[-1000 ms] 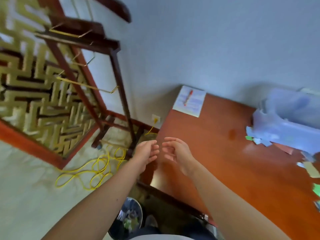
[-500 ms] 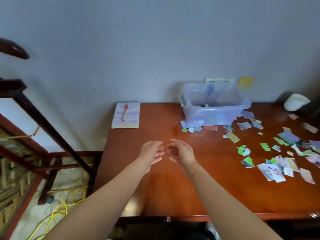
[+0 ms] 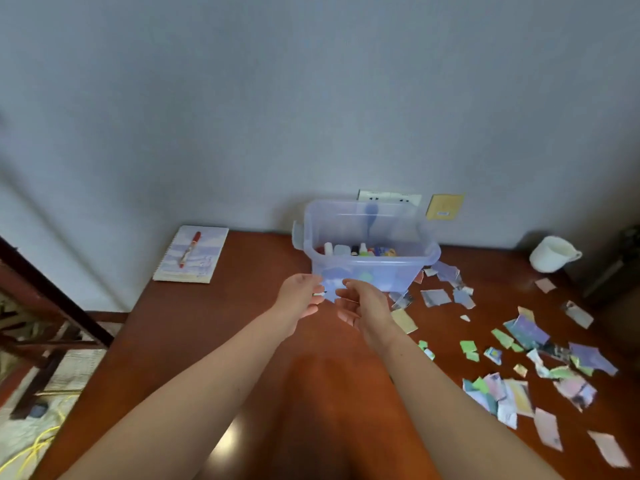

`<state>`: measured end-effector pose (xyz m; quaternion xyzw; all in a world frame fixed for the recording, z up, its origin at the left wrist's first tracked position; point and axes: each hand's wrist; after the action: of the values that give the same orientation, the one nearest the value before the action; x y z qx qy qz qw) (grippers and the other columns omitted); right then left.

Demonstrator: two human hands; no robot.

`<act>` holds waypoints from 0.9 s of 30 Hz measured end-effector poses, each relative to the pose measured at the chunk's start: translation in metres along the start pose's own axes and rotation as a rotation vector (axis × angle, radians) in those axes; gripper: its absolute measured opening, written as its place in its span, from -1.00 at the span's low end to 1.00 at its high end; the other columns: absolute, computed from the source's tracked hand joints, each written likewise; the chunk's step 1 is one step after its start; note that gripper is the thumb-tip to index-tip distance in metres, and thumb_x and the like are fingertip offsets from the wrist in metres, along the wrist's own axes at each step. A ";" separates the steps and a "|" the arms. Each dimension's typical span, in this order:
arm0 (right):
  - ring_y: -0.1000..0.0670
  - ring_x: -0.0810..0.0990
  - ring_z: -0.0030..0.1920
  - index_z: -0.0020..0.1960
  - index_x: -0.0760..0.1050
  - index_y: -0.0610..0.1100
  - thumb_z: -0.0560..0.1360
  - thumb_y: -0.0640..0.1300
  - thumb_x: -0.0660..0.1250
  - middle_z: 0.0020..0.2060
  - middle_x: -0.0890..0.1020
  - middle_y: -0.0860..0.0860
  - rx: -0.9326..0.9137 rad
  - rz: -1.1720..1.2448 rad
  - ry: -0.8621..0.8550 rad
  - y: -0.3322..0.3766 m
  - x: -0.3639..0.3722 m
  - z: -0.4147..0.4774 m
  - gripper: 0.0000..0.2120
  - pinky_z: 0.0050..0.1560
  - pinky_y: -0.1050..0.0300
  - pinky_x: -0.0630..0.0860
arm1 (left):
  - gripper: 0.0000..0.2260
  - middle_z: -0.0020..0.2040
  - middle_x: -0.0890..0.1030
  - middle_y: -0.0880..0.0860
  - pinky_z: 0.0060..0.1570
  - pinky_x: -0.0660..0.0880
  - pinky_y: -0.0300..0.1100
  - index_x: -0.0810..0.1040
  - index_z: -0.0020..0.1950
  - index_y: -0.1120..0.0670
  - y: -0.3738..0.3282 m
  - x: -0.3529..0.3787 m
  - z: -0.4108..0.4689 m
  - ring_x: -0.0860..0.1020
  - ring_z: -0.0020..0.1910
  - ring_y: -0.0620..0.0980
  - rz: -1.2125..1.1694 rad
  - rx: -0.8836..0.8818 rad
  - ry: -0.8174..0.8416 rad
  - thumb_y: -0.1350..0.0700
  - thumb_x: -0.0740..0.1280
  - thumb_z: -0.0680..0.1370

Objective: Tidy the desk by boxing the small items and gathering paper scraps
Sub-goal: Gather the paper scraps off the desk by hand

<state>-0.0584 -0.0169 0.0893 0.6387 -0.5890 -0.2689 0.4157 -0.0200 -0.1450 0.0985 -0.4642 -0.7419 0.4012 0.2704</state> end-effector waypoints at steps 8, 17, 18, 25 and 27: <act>-0.17 0.58 0.08 0.21 0.40 -0.07 0.52 -0.04 0.32 0.08 0.50 -0.15 0.220 -0.039 0.050 0.043 -0.031 0.053 -0.71 -0.04 -0.07 0.59 | -0.70 0.34 0.41 0.16 0.07 0.43 -0.11 0.48 0.30 0.12 -0.033 0.036 0.038 0.48 0.13 0.05 0.246 0.166 -0.206 0.12 0.24 0.58; -0.26 0.49 0.17 0.22 0.37 -0.10 0.50 0.02 0.39 0.15 0.35 -0.17 0.314 0.093 -0.096 0.054 0.000 0.096 -0.61 0.09 -0.17 0.59 | -0.51 0.45 0.33 0.10 0.29 0.39 -0.03 0.29 0.49 0.13 -0.070 0.029 0.087 0.36 0.37 0.13 0.484 0.200 -0.174 0.10 0.27 0.57; -0.26 0.49 0.16 0.22 0.37 -0.11 0.49 0.02 0.40 0.16 0.36 -0.17 0.321 0.107 -0.120 0.054 0.004 0.099 -0.60 0.07 -0.17 0.59 | -0.52 0.40 0.36 0.10 0.23 0.40 -0.06 0.29 0.47 0.13 -0.073 0.028 0.092 0.39 0.32 0.13 0.482 0.184 -0.161 0.11 0.27 0.57; -0.25 0.56 0.08 0.19 0.39 -0.24 0.48 -0.19 0.39 -0.10 0.47 -0.18 0.255 0.197 -0.380 0.037 0.022 0.120 -0.66 -0.31 -0.04 0.62 | -0.63 0.01 0.50 0.16 -0.11 0.54 -0.02 0.30 0.27 0.19 -0.062 0.019 0.140 0.52 -0.08 0.13 0.509 0.124 -0.119 0.26 0.27 0.48; -0.22 0.59 -0.03 0.12 0.43 -0.28 0.47 -0.24 0.38 -0.20 0.48 -0.17 0.235 0.222 -0.444 0.036 0.025 0.122 -0.73 -0.25 -0.03 0.64 | -0.62 0.05 0.46 0.13 -0.04 0.53 0.00 0.26 0.29 0.14 -0.057 0.015 0.144 0.51 0.02 0.17 0.584 0.129 -0.130 0.29 0.25 0.50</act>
<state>-0.1750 -0.0665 0.0613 0.5396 -0.7591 -0.2851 0.2264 -0.1646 -0.1954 0.0704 -0.6129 -0.5660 0.5372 0.1244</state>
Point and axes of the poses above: each hand's wrist, its own z-axis towards the middle knuckle, its own x-axis out of the palm, y = z × x
